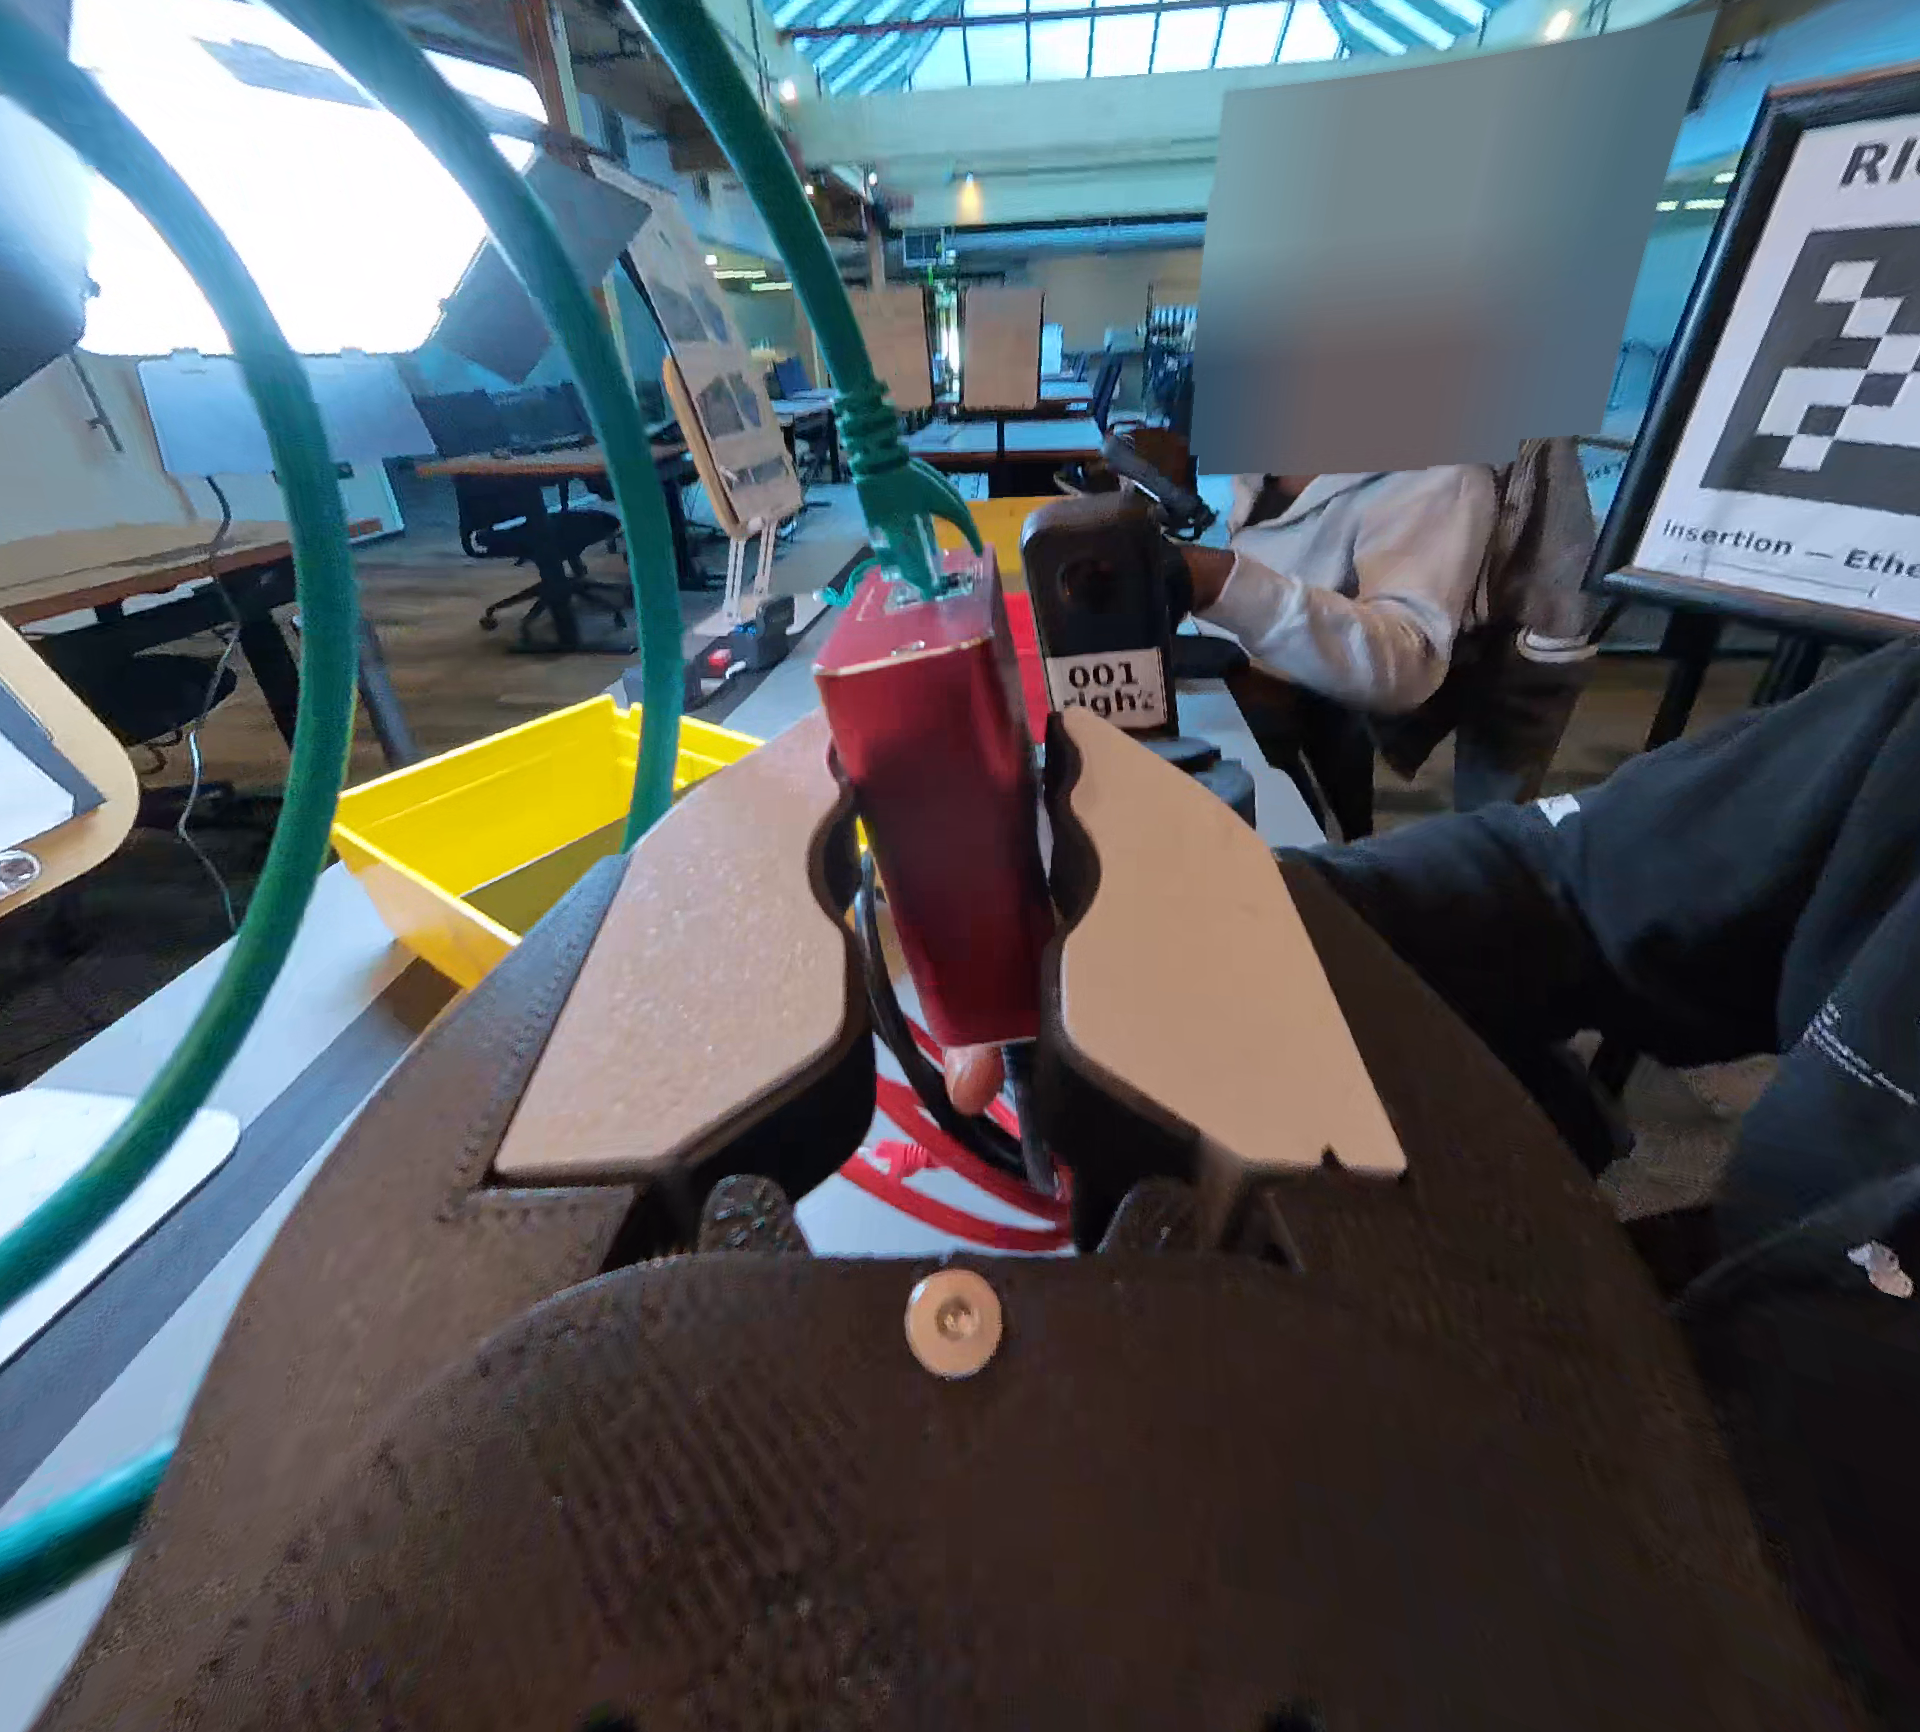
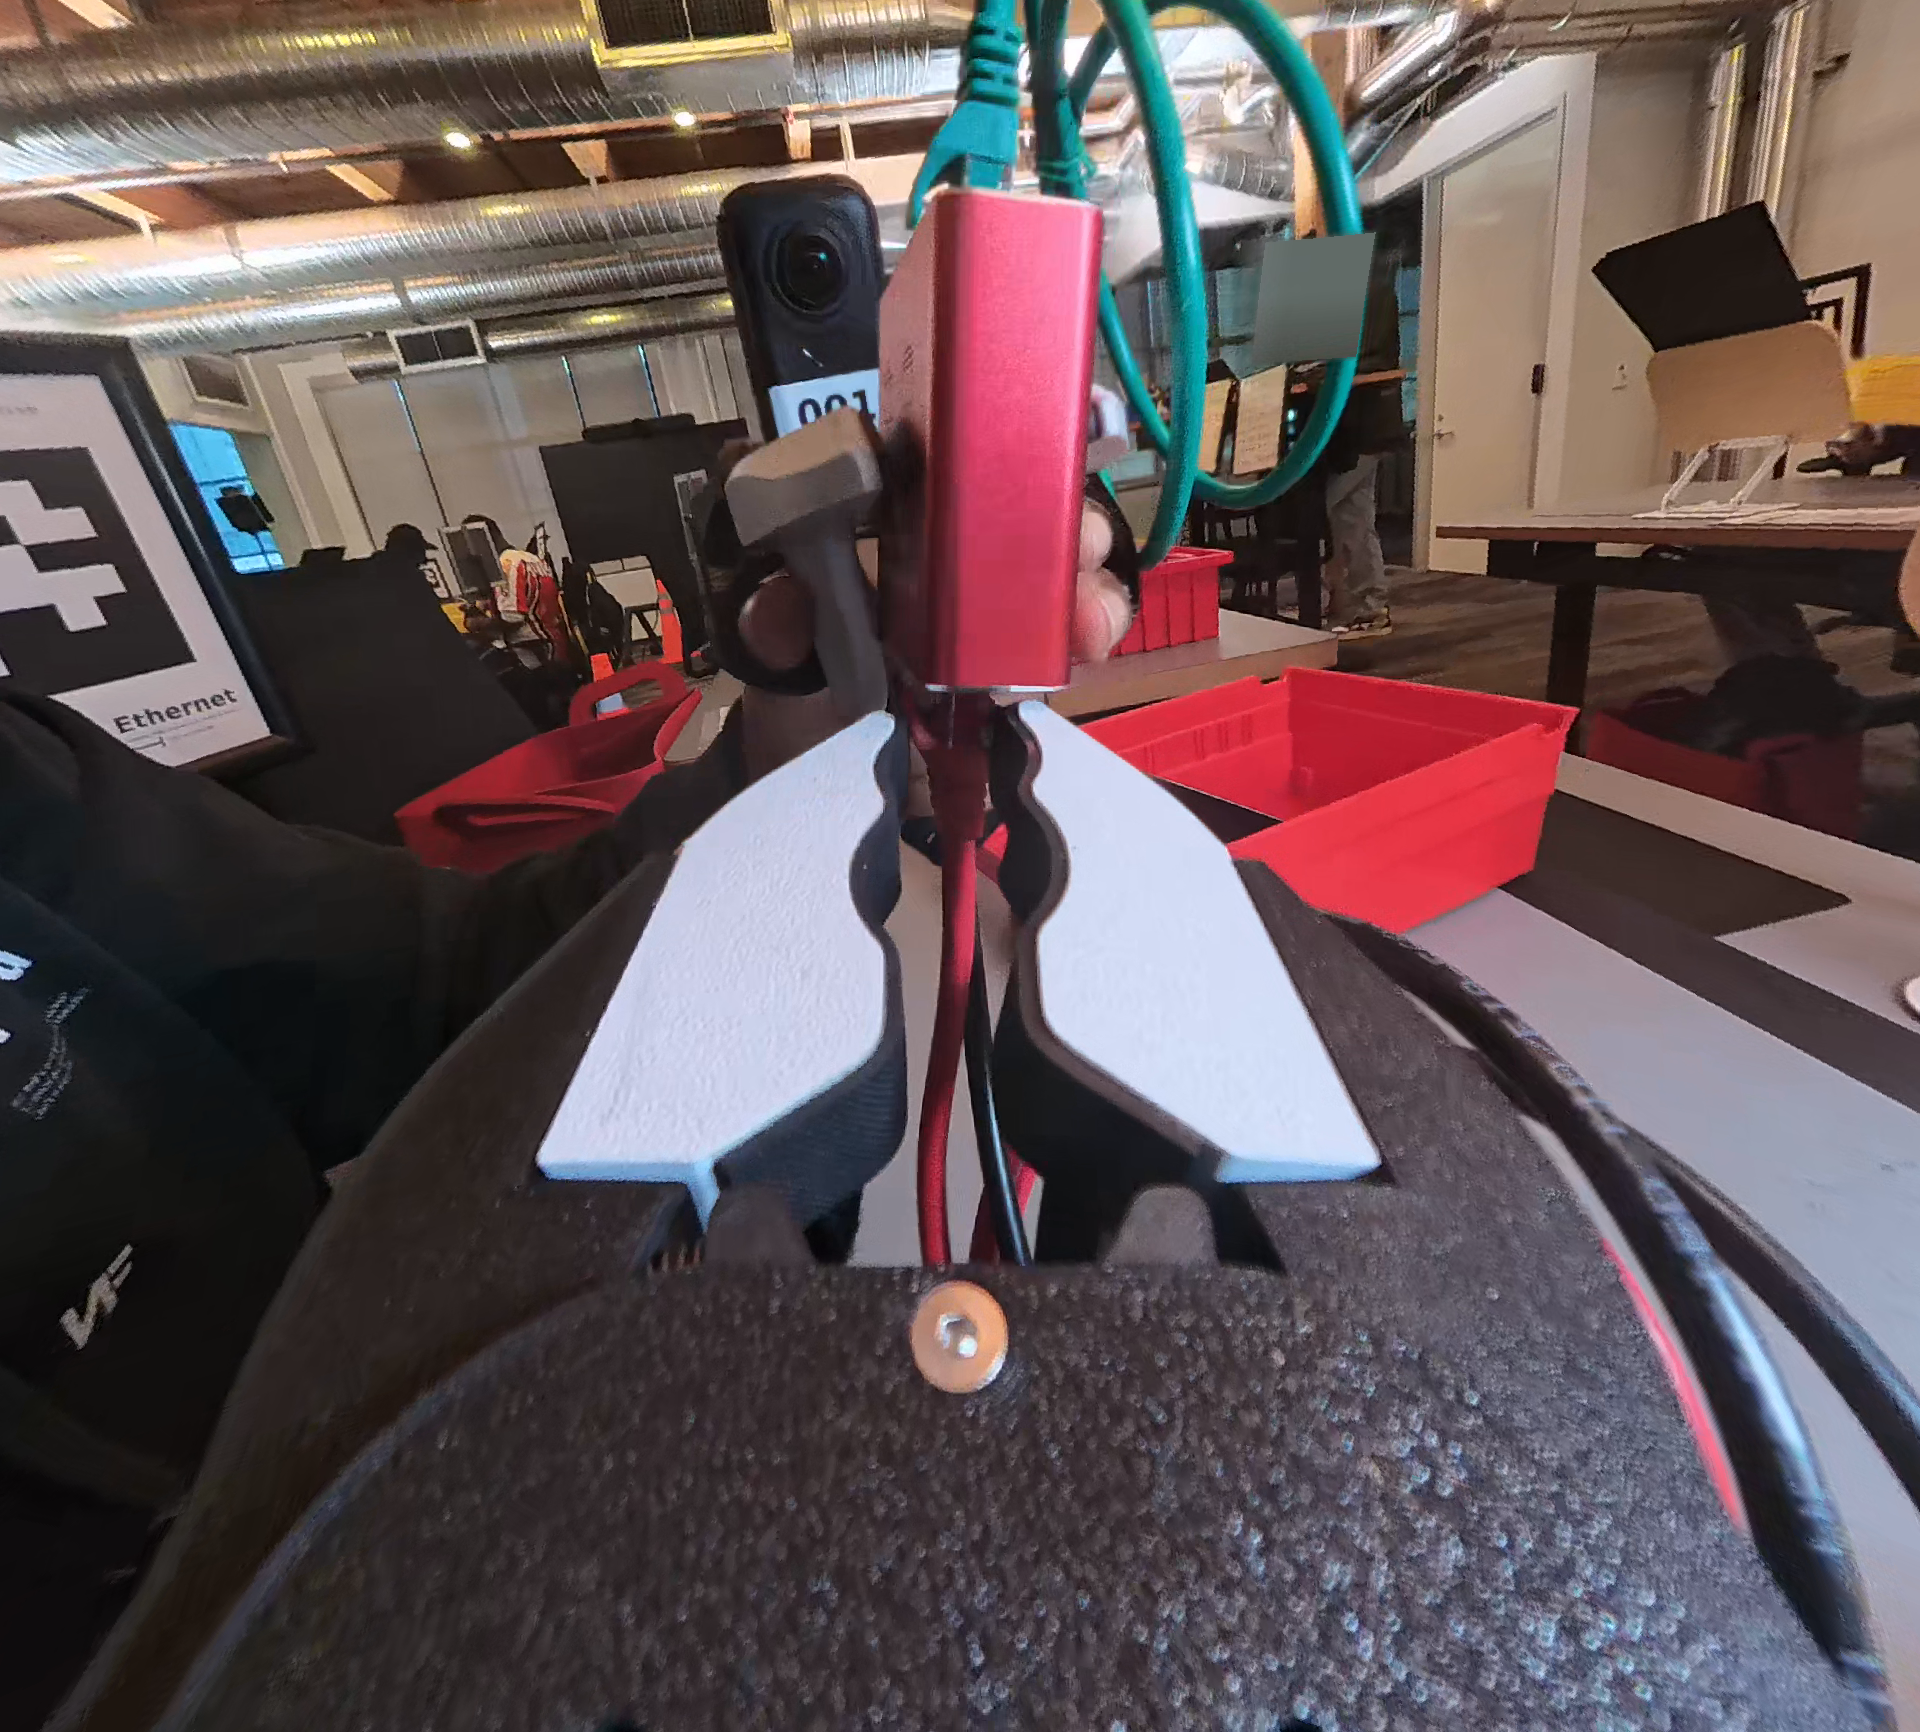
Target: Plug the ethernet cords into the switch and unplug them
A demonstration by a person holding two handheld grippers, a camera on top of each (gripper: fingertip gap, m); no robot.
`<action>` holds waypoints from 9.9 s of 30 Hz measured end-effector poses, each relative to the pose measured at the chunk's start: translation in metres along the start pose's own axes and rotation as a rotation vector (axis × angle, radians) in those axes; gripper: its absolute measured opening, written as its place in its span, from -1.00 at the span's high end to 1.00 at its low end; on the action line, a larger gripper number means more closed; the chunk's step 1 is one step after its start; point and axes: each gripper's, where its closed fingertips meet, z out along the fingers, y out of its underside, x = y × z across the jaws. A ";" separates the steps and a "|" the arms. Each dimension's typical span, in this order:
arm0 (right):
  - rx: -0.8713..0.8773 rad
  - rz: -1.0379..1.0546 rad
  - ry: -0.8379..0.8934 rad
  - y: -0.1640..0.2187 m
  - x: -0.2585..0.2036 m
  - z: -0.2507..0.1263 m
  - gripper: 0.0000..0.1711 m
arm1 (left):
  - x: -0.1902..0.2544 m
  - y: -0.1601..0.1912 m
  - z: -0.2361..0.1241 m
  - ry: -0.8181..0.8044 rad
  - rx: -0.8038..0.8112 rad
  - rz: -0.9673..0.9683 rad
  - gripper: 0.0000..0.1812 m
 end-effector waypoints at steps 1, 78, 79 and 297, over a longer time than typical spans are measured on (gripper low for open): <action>-0.002 0.007 0.002 -0.001 0.000 -0.001 0.83 | 0.001 0.001 -0.001 0.007 -0.011 -0.003 0.66; -0.373 -0.149 0.311 -0.041 0.107 -0.052 0.63 | -0.060 -0.017 -0.054 -0.245 0.032 -0.035 0.70; -0.351 -0.130 0.215 -0.034 0.082 -0.030 0.66 | -0.057 -0.017 -0.051 -0.218 0.049 -0.054 0.70; -0.778 -0.493 -0.045 0.086 0.032 0.017 0.90 | -0.009 0.079 -0.061 0.007 -0.721 0.137 0.68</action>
